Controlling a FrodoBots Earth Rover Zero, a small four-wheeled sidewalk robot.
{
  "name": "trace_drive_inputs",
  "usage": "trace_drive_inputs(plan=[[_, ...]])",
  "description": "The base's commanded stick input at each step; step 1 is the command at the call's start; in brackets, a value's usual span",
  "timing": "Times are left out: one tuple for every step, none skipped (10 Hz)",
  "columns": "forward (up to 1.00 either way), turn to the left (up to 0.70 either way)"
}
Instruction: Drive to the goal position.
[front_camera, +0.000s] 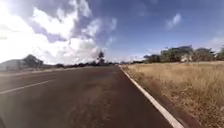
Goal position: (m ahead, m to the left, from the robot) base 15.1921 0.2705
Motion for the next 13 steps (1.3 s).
trace_drive_inputs(plan=[[0.70,-0.17],[0.70,0.00],[0.70,0.00],[0.70,0.00],[0.70,0.00],[0.70,0.00],[0.70,0.00],[0.70,0.00],[0.70,0.00],[0.70,0.00],[0.70,0.00],[0.70,0.00],[0.70,0.00]])
